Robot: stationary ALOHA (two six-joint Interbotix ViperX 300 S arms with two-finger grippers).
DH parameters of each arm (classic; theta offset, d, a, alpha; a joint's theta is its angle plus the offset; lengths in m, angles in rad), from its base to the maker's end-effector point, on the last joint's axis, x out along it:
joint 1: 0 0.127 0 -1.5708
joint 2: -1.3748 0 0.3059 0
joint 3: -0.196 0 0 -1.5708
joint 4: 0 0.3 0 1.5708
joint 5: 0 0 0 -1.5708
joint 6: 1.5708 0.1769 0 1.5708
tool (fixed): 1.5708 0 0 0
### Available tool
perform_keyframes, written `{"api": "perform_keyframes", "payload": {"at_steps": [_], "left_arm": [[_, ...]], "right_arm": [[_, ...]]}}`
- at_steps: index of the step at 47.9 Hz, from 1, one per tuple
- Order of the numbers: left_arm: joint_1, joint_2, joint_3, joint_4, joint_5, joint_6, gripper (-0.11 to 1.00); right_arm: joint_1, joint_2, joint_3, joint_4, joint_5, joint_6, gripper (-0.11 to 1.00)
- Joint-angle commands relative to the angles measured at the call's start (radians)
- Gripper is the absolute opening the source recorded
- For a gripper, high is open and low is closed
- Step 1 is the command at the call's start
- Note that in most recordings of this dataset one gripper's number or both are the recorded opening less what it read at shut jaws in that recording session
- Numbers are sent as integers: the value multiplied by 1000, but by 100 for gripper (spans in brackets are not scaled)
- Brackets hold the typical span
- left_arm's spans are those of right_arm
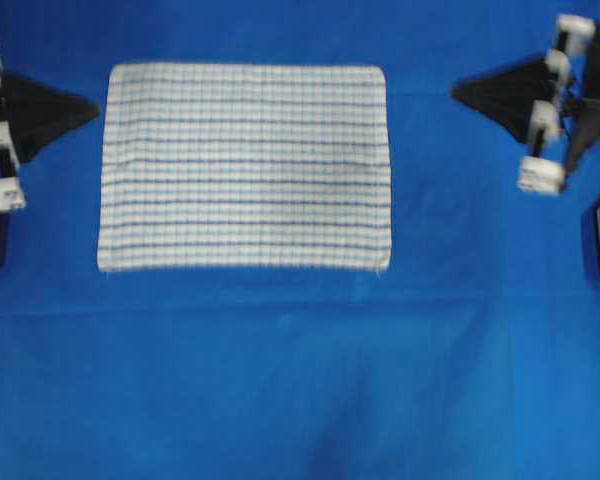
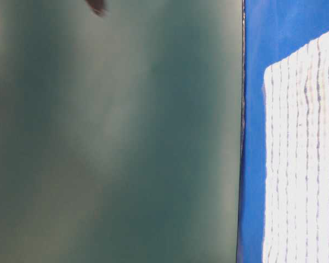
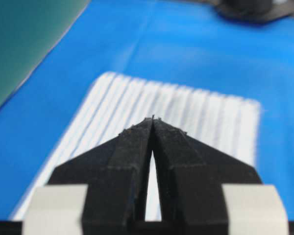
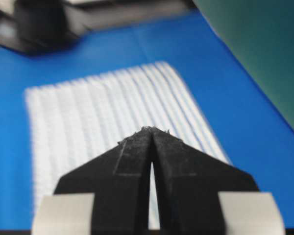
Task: Fold the blue towel.
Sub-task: 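Move both grippers to the far corners of the striped towel and grasp them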
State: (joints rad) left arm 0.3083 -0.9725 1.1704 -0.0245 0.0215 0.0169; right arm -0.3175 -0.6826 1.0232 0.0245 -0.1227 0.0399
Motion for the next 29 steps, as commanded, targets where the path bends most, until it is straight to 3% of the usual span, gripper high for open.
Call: {"api": "perform_keyframes", "payload": {"at_steps": [1, 10, 12, 14, 21, 29], "left_arm": [[71, 21, -6, 2, 34, 2, 0], [212, 100, 9, 2, 55, 41, 0], [235, 130, 12, 2, 48, 49, 1], [253, 170, 15, 2, 32, 51, 4], [308, 339, 9, 2, -52, 52, 31], [399, 515, -8, 2, -87, 54, 75]], "right_arm": [[-51, 60, -44, 3, 6, 5, 0], [-146, 236, -110, 0, 37, 2, 2], [-158, 275, -129, -2, 41, 0, 7], [-169, 313, -144, -2, 44, 0, 20], [-204, 439, -190, -6, 40, 0, 58], [-230, 557, -233, -9, 37, -2, 53]]}}
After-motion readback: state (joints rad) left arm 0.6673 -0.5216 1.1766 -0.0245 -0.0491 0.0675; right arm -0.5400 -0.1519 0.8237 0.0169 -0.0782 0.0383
